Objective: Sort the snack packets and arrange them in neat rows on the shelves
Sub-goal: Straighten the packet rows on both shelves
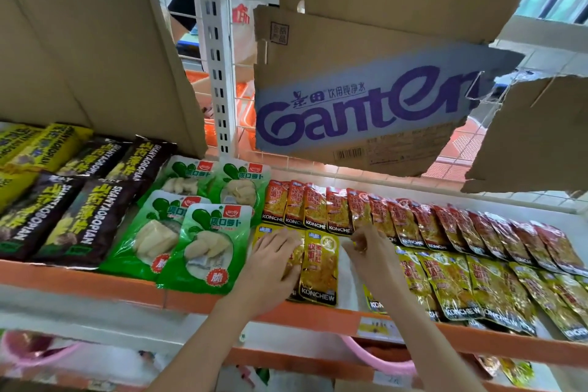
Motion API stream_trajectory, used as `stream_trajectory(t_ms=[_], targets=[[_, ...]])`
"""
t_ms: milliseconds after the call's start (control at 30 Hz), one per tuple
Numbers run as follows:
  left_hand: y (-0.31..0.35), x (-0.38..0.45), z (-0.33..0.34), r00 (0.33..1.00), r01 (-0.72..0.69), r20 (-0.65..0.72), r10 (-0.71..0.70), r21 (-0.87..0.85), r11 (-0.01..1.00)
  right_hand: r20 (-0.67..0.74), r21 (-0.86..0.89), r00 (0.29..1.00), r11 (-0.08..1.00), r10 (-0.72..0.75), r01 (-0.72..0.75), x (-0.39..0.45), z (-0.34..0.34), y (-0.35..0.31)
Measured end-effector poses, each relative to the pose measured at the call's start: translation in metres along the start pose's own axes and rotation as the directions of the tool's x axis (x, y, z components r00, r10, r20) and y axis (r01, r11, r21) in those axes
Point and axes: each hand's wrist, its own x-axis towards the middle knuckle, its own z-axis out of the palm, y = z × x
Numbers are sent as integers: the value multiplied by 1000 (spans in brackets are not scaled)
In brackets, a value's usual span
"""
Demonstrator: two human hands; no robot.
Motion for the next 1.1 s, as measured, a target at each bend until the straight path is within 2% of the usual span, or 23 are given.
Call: stream_trajectory(t_ms=[100, 167, 300, 400, 533, 633, 700, 800, 933, 1100], targets=[[6, 9, 0, 998, -32, -51, 30, -27, 999, -51, -166, 999, 986, 13, -21, -6, -13, 28], [17, 15, 5, 997, -66, -33, 65, -32, 997, -2, -315, 1000, 949, -16, 15, -12, -15, 43], [37, 20, 28, 992, -101, 67, 103, -38, 994, 35, -445, 996, 891, -78, 85, -22, -11, 38], [49, 17, 37, 979, -90, 189, 78, 60, 994, 22, -522, 994, 847, -103, 99, -22, -8, 31], [67, 24, 31, 977, -61, 211, 30, 143, 988, 19, -380, 995, 920, -98, 98, -21, -9, 41], [82, 31, 32, 956, -135, 282, 86, 159, 978, 21, -285, 997, 955, -77, 80, -21, -12, 46], [88, 33, 38, 942, -161, 324, 89, 203, 966, 34, -333, 996, 939, -80, 87, -23, -14, 48], [90, 35, 45, 941, -156, 334, 61, 264, 952, -23, -441, 994, 893, -107, 85, -25, -17, 53], [91, 34, 46, 946, -158, 318, 63, 282, 946, 3, -494, 1000, 869, -11, 11, -24, -26, 57], [86, 30, 45, 961, -147, 269, 66, 295, 944, 12, -483, 1000, 875, 17, -9, -23, -36, 57]])
